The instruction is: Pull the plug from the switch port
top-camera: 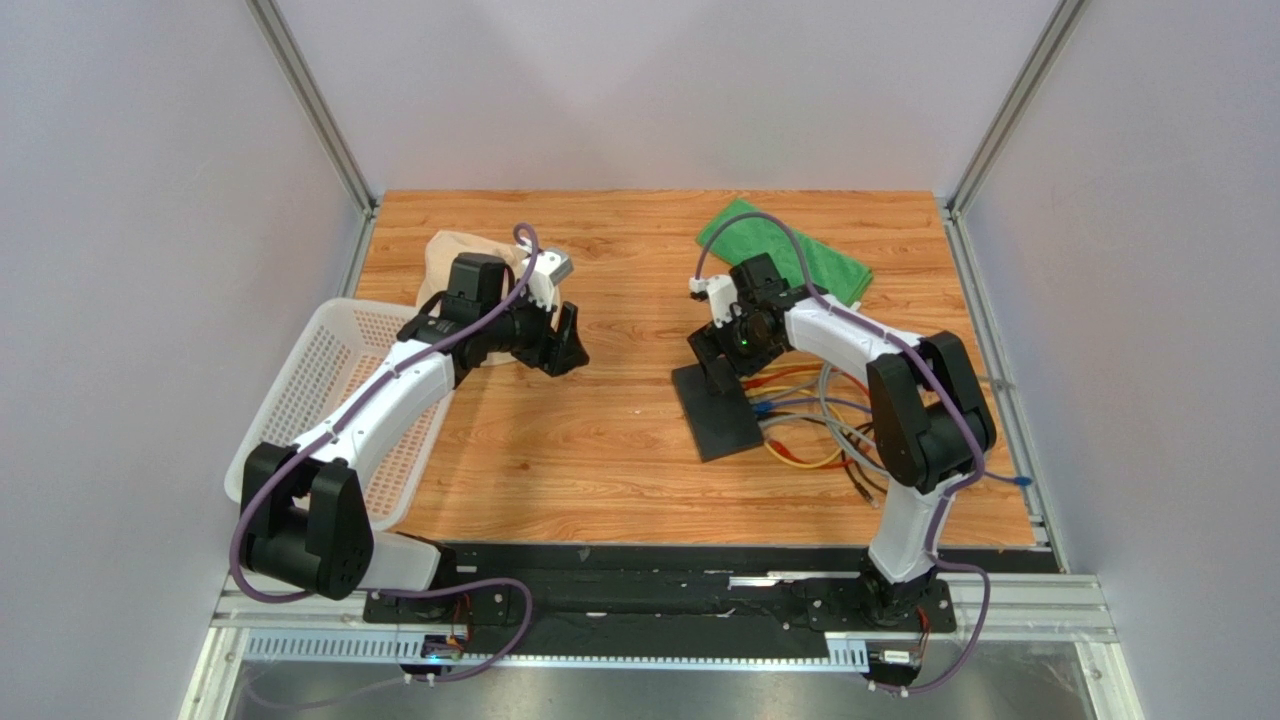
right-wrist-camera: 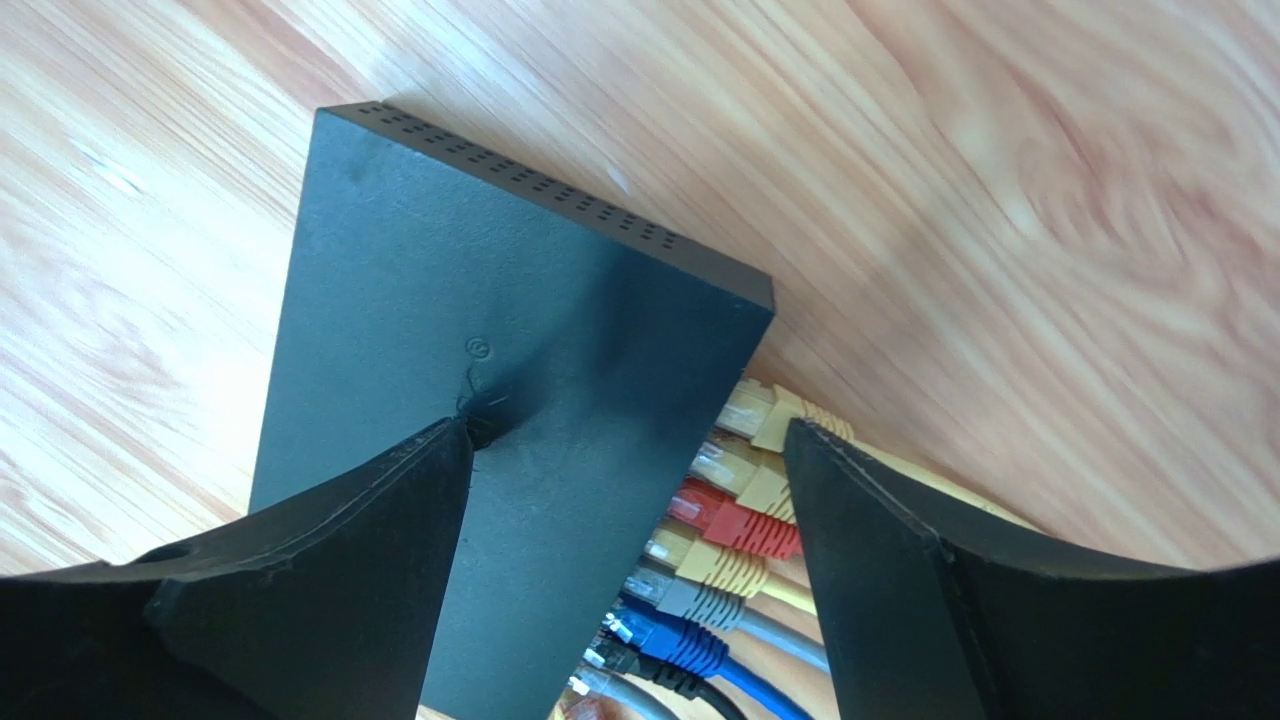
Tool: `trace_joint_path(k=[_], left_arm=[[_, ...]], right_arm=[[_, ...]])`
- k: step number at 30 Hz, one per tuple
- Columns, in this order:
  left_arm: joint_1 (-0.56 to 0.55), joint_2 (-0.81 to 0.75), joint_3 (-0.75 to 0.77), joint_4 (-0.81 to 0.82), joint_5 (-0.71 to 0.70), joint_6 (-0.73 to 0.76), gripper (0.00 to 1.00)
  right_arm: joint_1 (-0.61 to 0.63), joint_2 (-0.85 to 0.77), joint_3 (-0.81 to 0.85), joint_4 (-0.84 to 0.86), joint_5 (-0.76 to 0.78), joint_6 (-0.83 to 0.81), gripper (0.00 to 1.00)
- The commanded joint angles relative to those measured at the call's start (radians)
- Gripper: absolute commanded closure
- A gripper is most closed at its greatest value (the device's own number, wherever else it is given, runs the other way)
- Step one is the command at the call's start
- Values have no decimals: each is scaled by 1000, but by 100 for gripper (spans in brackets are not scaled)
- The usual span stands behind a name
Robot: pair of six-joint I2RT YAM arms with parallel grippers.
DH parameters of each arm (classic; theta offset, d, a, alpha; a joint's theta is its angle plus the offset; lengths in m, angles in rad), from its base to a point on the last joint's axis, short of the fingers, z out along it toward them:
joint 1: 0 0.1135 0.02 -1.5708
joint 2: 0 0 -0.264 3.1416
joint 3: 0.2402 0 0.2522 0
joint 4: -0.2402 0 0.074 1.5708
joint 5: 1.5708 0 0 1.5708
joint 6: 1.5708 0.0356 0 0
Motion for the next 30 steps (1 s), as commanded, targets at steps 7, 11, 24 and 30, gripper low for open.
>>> trace_joint_path(k=[7, 11, 24, 30], left_arm=[[12, -35, -3, 27, -19, 56, 28], [12, -54, -17, 4, -21, 55, 28], [12, 18, -59, 5, 15, 16, 28], [12, 98, -45, -34, 107, 88, 28]], right_arm=[[221, 165, 209, 54, -19, 70, 16], [194, 144, 260, 17, -25, 29, 16], [55, -48, 287, -140, -266, -207, 21], [48, -169, 160, -275, -310, -374, 41]])
